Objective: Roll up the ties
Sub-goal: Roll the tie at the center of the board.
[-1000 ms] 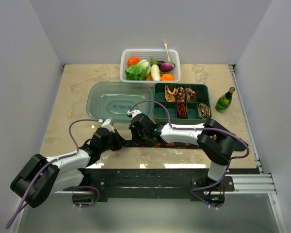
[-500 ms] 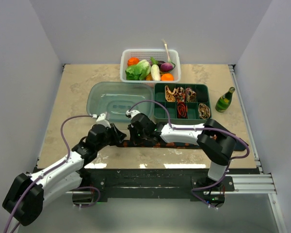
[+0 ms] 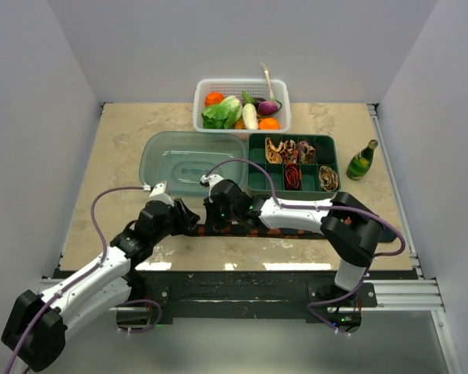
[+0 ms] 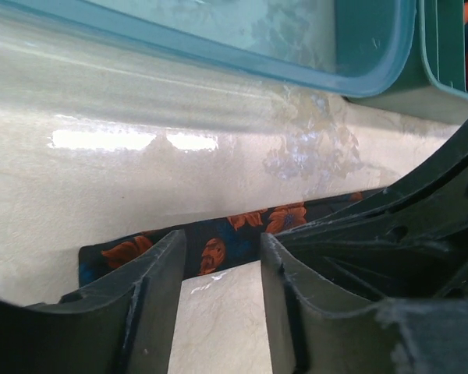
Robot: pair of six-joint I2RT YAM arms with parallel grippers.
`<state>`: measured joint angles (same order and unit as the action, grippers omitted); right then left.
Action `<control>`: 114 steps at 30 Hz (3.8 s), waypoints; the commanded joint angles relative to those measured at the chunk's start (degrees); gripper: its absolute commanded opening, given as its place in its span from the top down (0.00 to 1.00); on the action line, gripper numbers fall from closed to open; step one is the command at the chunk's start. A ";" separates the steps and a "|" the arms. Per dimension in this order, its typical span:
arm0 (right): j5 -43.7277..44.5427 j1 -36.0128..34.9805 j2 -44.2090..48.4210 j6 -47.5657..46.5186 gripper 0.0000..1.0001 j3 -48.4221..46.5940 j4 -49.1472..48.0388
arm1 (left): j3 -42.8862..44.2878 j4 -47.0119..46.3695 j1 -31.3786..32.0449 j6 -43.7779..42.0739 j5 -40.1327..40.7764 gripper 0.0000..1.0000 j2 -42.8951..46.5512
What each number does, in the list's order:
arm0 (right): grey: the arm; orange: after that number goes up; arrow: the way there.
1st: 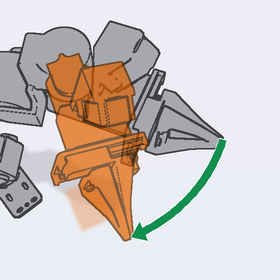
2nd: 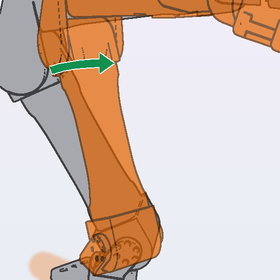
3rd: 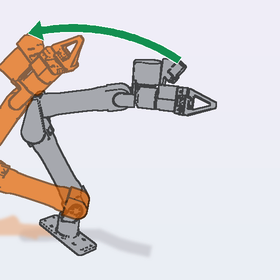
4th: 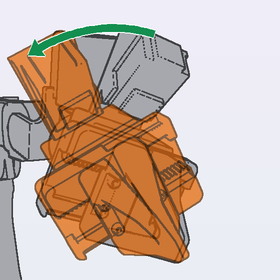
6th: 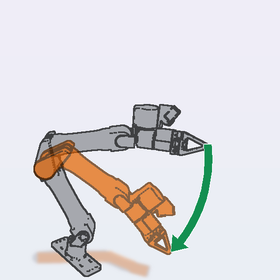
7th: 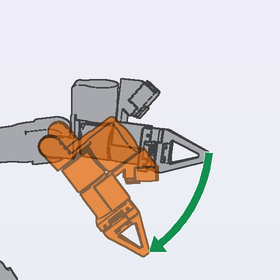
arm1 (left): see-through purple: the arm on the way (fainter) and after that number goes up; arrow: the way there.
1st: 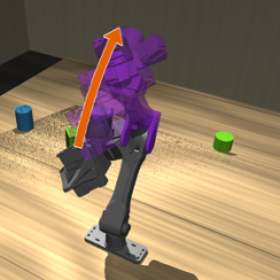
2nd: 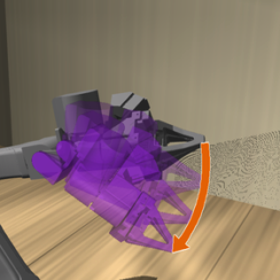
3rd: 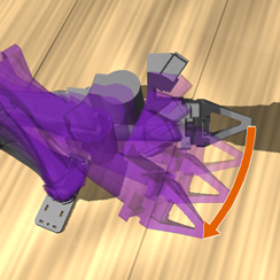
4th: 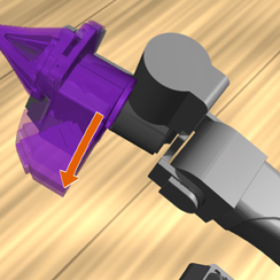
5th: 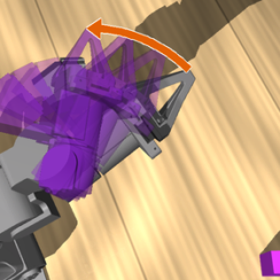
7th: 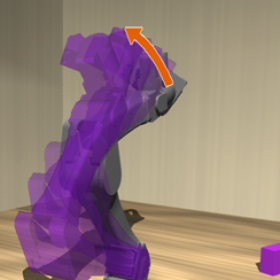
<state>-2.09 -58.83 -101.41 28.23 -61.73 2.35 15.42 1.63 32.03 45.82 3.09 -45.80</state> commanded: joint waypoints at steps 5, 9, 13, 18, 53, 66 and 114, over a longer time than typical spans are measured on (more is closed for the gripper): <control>-3.98 -1.20 -4.76 -1.25 1.00 -5.50 -3.40 | 11.73 21.74 -0.21 -0.57 14.12 0.42 2.29; -4.77 -1.73 -7.57 -1.42 1.00 -8.30 -4.02 | 11.48 25.79 -0.65 2.42 15.80 0.37 3.61; -5.38 -1.99 -10.56 -1.42 1.00 -10.33 -4.11 | 8.32 25.36 -1.36 4.71 15.80 0.37 5.54; -5.38 -1.99 -13.20 -1.60 1.00 -11.13 -4.02 | 6.47 23.42 -1.80 5.85 14.93 0.41 6.51; -3.80 -1.90 -16.63 0.42 1.00 -11.22 -5.77 | 2.16 -0.75 -1.62 0.49 2.10 1.00 -0.78; -9.95 -0.15 -14.70 15.01 1.00 2.67 -27.13 | 0.05 -10.06 0.05 1.81 -1.86 1.00 -0.25; 0.86 1.44 -3.80 -0.54 1.00 0.30 -1.21 | -1.00 -18.67 4.35 1.99 -0.90 1.00 -15.02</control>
<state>-2.24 -57.45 -106.41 28.80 -61.58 1.72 14.57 -10.94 35.68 46.35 2.74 -59.37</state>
